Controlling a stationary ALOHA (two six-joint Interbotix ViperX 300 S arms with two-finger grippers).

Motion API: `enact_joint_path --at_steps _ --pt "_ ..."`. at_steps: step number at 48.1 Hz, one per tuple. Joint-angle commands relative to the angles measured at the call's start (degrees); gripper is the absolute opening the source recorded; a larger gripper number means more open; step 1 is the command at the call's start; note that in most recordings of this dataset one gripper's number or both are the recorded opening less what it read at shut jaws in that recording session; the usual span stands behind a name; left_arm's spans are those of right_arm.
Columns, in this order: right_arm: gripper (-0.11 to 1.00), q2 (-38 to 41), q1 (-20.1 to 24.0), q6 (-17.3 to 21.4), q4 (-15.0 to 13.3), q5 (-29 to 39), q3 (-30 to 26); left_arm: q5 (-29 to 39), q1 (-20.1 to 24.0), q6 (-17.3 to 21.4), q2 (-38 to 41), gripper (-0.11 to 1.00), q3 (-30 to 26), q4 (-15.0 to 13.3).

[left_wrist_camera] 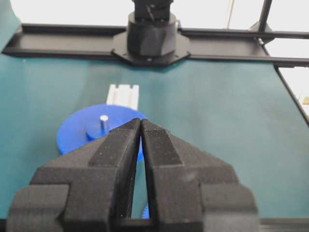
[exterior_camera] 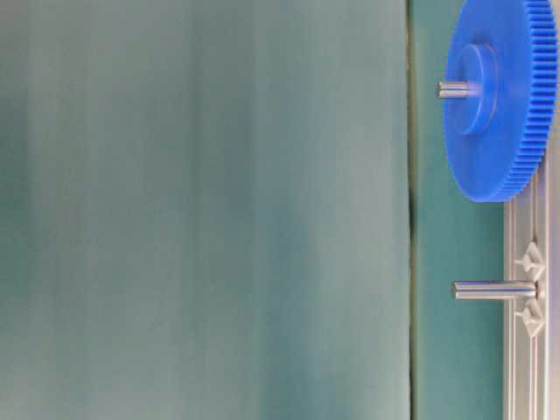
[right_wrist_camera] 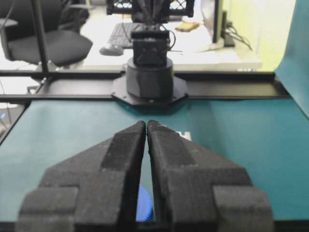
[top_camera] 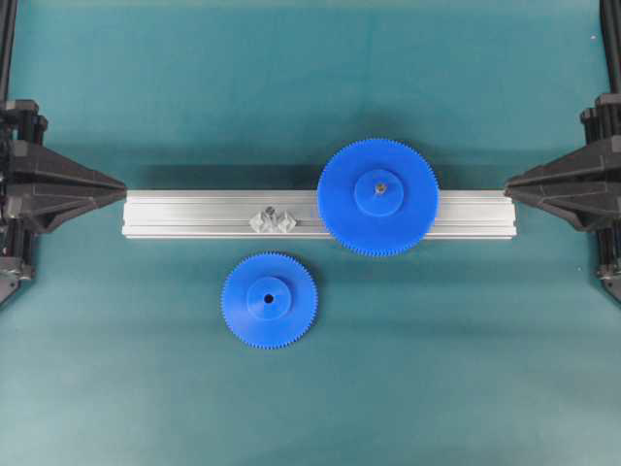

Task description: Insert the small gear onto the shaft.

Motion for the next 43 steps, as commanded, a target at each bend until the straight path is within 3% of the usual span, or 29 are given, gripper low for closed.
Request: enact_joint_path --at_steps 1,4,9,23,36,43 --pt "0.16 0.4 -0.2 -0.3 0.2 -0.4 -0.7 -0.3 -0.1 -0.3 -1.4 0.1 -1.8 0.7" --pt "0.14 -0.3 -0.1 0.4 0.8 0.2 -0.5 -0.3 -0.3 -0.3 -1.7 0.1 -2.3 0.7" --pt "0.03 -1.2 0.0 2.1 1.1 2.1 -0.1 -0.2 -0.4 -0.3 -1.3 0.0 -3.2 0.7" --pt "0.01 -0.8 0.0 4.3 1.1 16.0 -3.7 0.7 -3.8 -2.5 5.2 0.0 -6.3 0.7" --pt "0.01 2.5 0.0 4.2 1.1 22.9 -7.4 16.5 -4.4 -7.5 17.3 0.0 -16.6 0.7" --pt "0.01 6.2 -0.1 4.3 1.1 25.8 -9.1 19.2 -4.4 -12.1 22.7 0.0 -19.8 0.7"
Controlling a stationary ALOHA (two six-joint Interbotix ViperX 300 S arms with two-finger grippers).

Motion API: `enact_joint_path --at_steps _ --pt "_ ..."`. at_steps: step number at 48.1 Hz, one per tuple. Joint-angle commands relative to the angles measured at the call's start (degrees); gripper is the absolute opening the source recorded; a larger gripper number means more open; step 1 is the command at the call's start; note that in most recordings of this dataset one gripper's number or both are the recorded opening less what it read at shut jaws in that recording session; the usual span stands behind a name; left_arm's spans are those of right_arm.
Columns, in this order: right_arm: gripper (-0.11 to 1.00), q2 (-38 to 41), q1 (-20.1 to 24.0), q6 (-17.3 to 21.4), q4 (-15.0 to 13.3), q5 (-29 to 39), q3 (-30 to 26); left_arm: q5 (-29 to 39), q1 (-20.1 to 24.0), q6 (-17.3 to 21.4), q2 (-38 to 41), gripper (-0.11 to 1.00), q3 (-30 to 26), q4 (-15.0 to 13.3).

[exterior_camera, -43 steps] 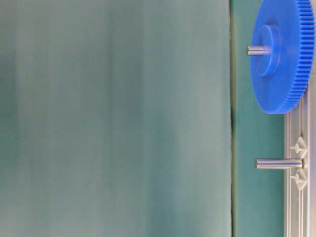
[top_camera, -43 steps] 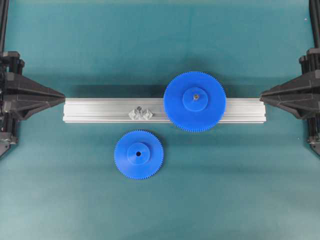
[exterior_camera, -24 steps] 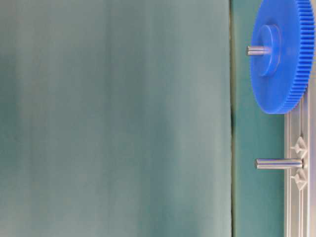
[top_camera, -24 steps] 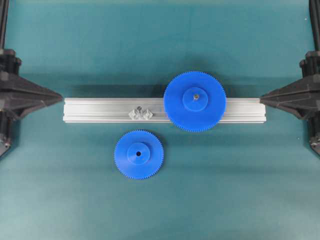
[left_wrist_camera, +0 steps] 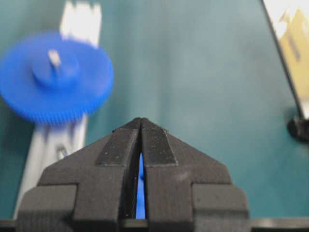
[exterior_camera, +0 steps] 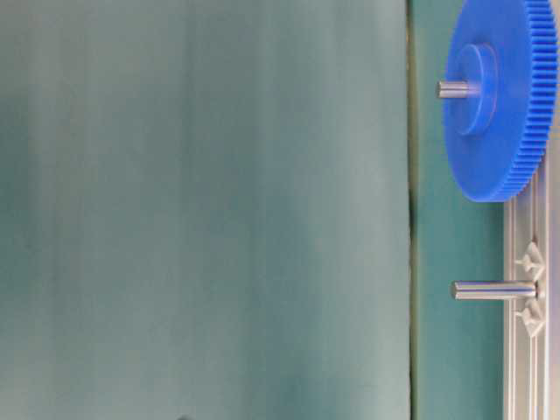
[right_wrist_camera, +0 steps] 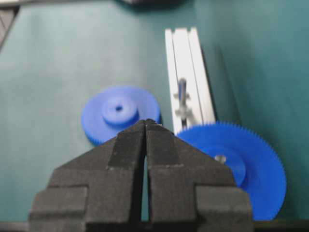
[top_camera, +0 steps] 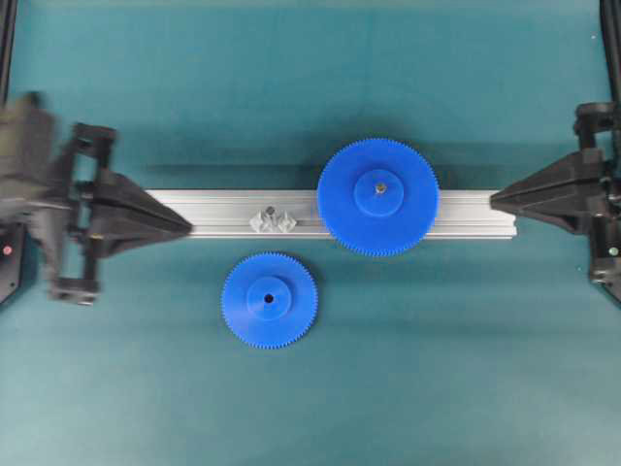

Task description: Insert the small gear onto the shaft.

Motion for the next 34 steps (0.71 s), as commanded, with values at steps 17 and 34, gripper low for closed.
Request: enact_joint_path --at_steps 17,34 --pt "0.07 6.3 -0.1 0.5 0.7 3.3 -3.0 1.3 -1.4 -4.0 9.6 0.04 -4.9 0.1" --pt "0.15 6.4 -0.9 0.4 0.4 3.3 -2.7 5.2 -2.8 -4.7 14.4 0.89 -7.6 0.2"
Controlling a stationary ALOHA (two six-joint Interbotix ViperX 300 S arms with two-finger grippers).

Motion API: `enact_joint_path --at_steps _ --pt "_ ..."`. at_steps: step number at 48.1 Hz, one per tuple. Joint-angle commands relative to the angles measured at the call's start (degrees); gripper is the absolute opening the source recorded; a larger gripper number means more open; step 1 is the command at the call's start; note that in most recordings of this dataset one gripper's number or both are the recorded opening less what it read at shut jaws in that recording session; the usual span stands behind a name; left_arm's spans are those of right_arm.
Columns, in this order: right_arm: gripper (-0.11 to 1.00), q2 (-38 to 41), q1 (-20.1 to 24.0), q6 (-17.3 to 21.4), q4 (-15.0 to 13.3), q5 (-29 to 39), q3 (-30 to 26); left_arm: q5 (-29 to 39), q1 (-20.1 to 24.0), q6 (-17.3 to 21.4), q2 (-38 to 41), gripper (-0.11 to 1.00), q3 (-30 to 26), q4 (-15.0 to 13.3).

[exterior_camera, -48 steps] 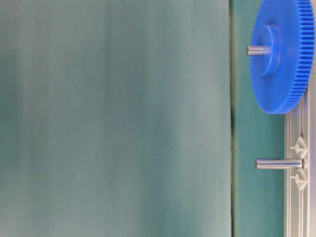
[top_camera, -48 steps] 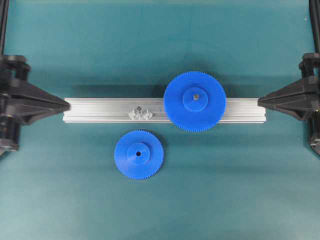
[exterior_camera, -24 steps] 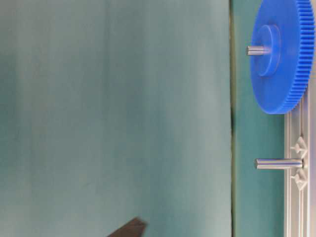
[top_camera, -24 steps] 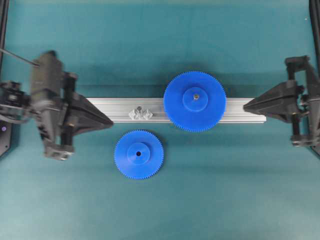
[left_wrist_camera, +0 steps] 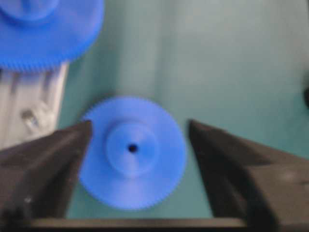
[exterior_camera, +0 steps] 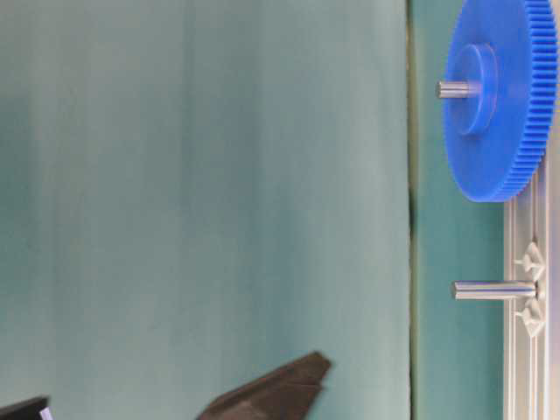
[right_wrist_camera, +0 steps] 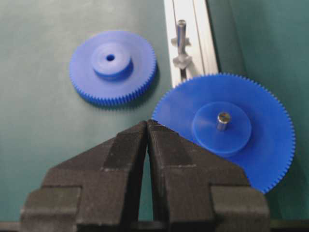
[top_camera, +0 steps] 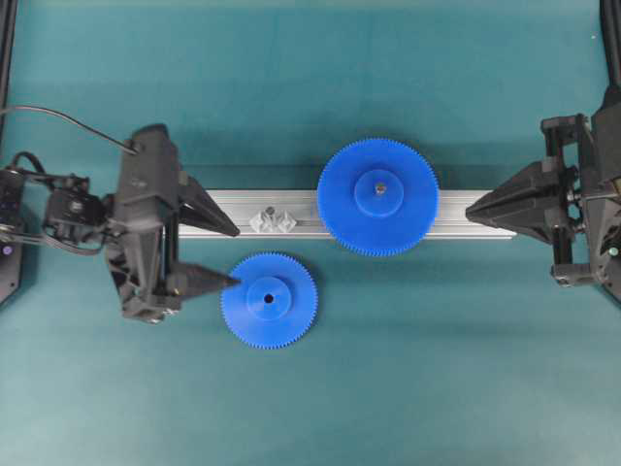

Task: Insert the small gear onto the shaft.
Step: 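Move the left gripper over the small blue gear on the table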

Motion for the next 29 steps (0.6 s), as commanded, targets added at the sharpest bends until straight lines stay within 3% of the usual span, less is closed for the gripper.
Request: enact_joint_path --at_steps 1,6,14,29 --pt "0.15 0.1 -0.7 0.4 -0.1 -0.3 -1.5 2.1 -1.2 0.0 1.5 0.89 -2.3 0.2" --pt "0.16 0.1 -1.4 0.3 -0.2 0.4 -1.5 5.0 -1.2 0.8 4.6 0.86 -3.3 0.2" --pt "0.17 0.1 -1.7 0.3 -0.2 0.6 -1.4 9.1 -1.3 3.5 10.7 0.89 -6.5 0.1" --pt "0.17 0.6 -3.3 0.3 -0.7 2.4 -0.4 11.2 -1.2 7.4 18.4 0.91 -11.3 0.2"
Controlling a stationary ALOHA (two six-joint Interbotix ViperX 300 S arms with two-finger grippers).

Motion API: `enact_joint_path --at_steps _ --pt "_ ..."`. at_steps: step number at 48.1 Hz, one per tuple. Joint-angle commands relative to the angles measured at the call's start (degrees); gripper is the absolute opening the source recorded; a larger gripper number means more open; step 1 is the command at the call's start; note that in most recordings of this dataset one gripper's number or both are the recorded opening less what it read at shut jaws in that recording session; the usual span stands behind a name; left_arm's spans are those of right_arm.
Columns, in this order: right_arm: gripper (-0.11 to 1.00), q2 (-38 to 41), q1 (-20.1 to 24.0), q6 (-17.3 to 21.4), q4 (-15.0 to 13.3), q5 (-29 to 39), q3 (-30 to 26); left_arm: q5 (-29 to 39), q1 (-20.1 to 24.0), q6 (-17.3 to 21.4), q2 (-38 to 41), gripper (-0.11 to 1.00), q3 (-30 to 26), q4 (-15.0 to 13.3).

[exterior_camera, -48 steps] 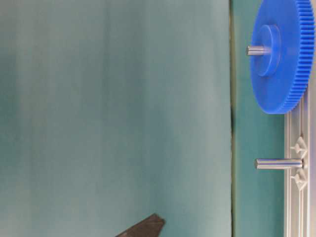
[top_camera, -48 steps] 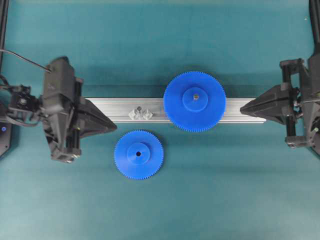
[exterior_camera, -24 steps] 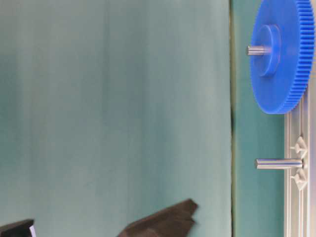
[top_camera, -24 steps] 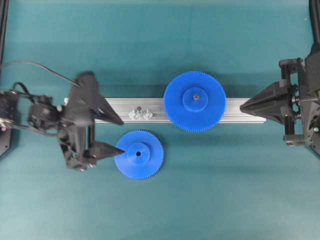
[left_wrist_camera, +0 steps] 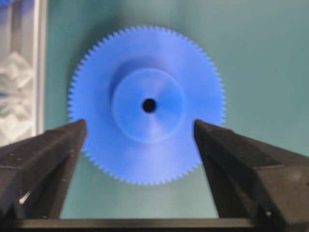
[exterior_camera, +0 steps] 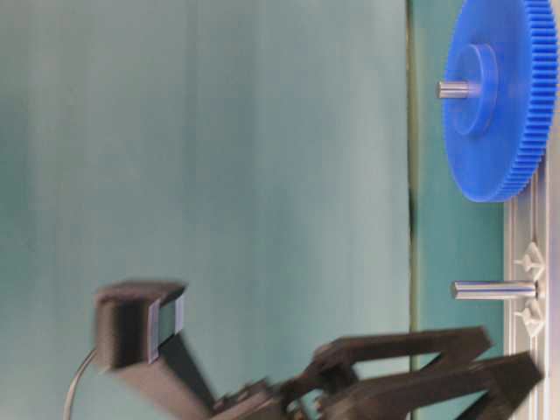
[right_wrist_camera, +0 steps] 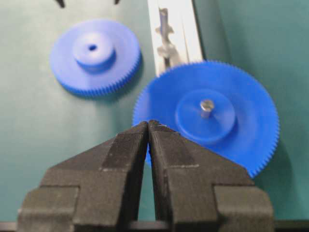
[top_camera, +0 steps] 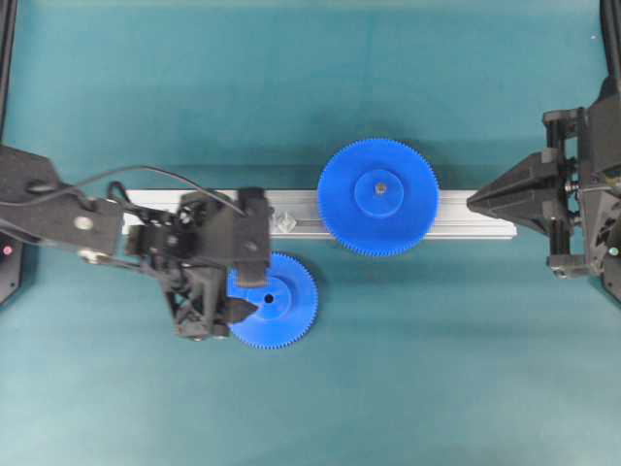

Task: Insert the small gear onto the shaft.
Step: 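Move the left gripper over the small blue gear on the table, then lower the left gripper and close it on the small gear's hub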

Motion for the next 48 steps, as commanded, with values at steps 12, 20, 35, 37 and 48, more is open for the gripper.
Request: enact_joint_path --at_steps 12,20,35,37,48 --pt "0.17 0.4 -1.9 0.2 -0.1 0.0 1.1 1.4 -0.8 0.2 4.0 0.92 -3.9 0.2" --pt "0.17 0.4 -2.8 0.2 -0.1 -0.2 1.8 4.2 -1.1 0.3 6.8 0.92 -5.8 0.2" --pt "0.17 0.4 -3.3 0.2 -0.1 0.2 1.9 5.9 -1.8 -0.3 9.3 0.92 -7.6 0.2" --pt "0.17 0.4 -3.3 0.2 -0.1 0.2 1.8 5.9 -1.8 -0.3 9.5 0.92 -7.6 0.2" --pt "0.17 0.1 -3.3 0.2 -0.1 -0.2 1.9 6.2 -1.8 0.1 10.2 0.92 -7.6 0.2"
